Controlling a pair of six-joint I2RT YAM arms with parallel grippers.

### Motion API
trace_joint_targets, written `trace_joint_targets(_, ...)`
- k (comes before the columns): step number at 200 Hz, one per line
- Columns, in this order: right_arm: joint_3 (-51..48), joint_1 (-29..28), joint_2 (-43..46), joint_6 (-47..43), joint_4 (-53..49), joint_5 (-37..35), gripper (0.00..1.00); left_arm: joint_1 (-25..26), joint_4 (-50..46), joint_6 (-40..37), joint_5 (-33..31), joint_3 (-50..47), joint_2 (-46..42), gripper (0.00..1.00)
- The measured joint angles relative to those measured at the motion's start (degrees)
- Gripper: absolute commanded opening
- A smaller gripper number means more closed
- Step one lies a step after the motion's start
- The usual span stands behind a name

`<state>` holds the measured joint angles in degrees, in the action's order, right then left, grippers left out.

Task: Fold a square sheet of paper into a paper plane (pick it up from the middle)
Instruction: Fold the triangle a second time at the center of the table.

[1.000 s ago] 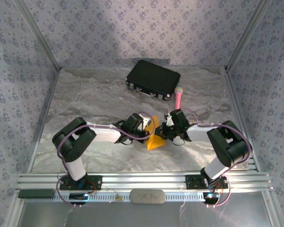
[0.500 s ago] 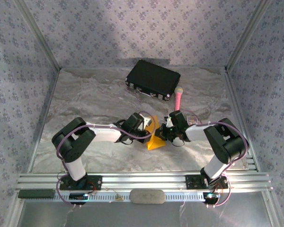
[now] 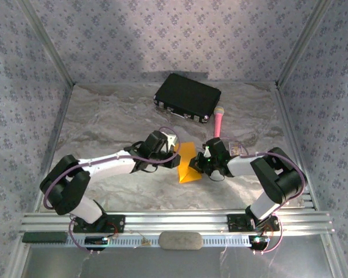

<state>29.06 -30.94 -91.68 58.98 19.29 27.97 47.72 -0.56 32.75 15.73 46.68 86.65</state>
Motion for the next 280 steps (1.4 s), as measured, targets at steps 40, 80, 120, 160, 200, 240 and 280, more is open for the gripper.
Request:
trace_joint_targets(40,-0.1,-0.1,0.0,0.6,0.3,-0.3,0.00,0.6,0.6,2.6,7.1,1.1,3.2,0.11)
trace_joint_targets(80,-0.1,-0.1,0.0,0.8,0.3,-0.3,0.00,2.2,0.5,3.9,11.8,4.4,10.4,0.10)
trace_joint_targets(120,-0.2,-0.1,0.0,0.8,0.3,-0.3,0.00,2.6,0.3,4.5,13.6,5.7,13.6,0.11)
trace_joint_targets(160,-0.2,-0.1,0.0,0.8,0.3,-0.3,0.00,2.6,-0.1,4.4,13.7,7.7,16.5,0.11)
trace_joint_targets(200,-0.2,-0.1,0.0,0.8,0.4,-0.3,0.00,2.6,-1.0,4.4,13.6,7.8,17.8,0.11)
trace_joint_targets(240,-0.3,0.1,0.0,0.8,0.6,-0.2,0.00,2.6,-1.8,3.8,13.2,7.7,18.7,0.11)
trace_joint_targets(280,-0.4,0.2,0.0,0.8,0.7,-0.1,0.00,2.6,-0.9,2.9,12.9,6.1,18.3,0.11)
